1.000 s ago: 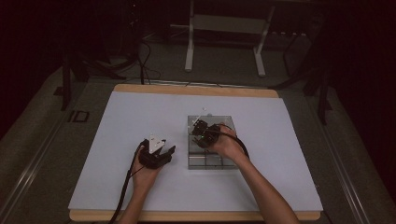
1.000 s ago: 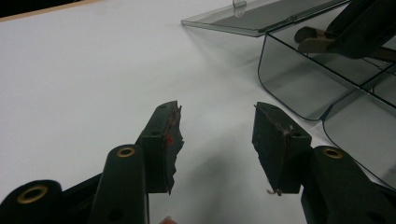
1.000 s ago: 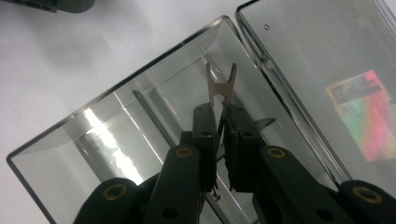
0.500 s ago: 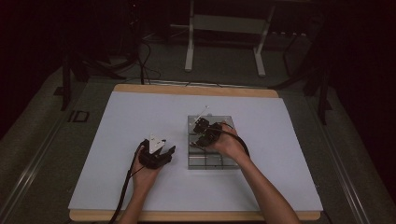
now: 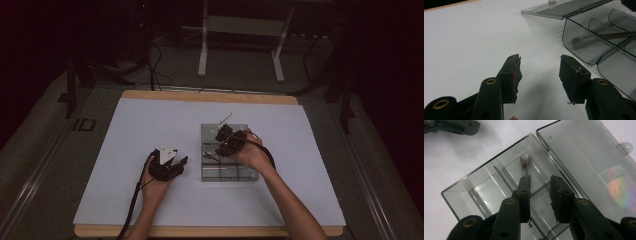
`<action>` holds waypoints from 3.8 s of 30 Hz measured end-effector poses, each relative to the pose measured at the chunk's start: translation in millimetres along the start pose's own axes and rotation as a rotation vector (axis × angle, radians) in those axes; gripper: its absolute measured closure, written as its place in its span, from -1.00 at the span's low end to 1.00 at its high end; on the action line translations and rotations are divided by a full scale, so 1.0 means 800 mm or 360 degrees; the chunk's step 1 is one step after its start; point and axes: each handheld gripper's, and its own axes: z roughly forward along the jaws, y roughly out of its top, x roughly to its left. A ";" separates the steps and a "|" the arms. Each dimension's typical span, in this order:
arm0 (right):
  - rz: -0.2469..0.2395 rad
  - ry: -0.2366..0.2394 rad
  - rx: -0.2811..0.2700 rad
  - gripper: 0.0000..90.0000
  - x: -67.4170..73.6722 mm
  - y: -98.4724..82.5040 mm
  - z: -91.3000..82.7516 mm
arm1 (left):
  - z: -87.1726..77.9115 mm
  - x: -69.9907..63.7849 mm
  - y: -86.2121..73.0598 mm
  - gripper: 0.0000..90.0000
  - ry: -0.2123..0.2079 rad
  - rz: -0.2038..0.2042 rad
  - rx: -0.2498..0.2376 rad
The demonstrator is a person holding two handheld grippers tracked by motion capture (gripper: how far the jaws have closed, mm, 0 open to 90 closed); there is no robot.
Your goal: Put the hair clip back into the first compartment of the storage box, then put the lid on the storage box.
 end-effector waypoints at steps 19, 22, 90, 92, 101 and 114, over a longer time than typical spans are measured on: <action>0.0088 -0.0024 -0.0150 0.42 -0.026 -0.022 -0.028 | 0.000 0.000 0.000 0.13 0.0002 -0.0001 -0.0002; 0.0103 -0.0029 -0.0174 0.42 -0.030 -0.025 -0.032 | 0.000 0.000 0.000 0.13 0.0002 -0.0004 -0.0002; 0.0432 -0.0211 -0.0545 0.36 -0.100 -0.113 -0.060 | 0.000 -0.003 0.000 0.13 0.0050 0.0010 0.0000; 0.0439 -0.0209 -0.0548 0.36 -0.101 -0.115 -0.059 | 0.000 -0.004 0.000 0.14 0.0062 0.0021 0.0000; 0.0469 -0.0217 -0.0567 0.31 -0.103 -0.120 -0.053 | -0.001 -0.006 0.000 0.15 0.0085 0.0037 -0.0005; 0.0548 -0.0256 -0.0602 0.32 -0.106 -0.131 -0.043 | -0.006 -0.012 0.004 0.15 0.0032 0.0018 -0.0050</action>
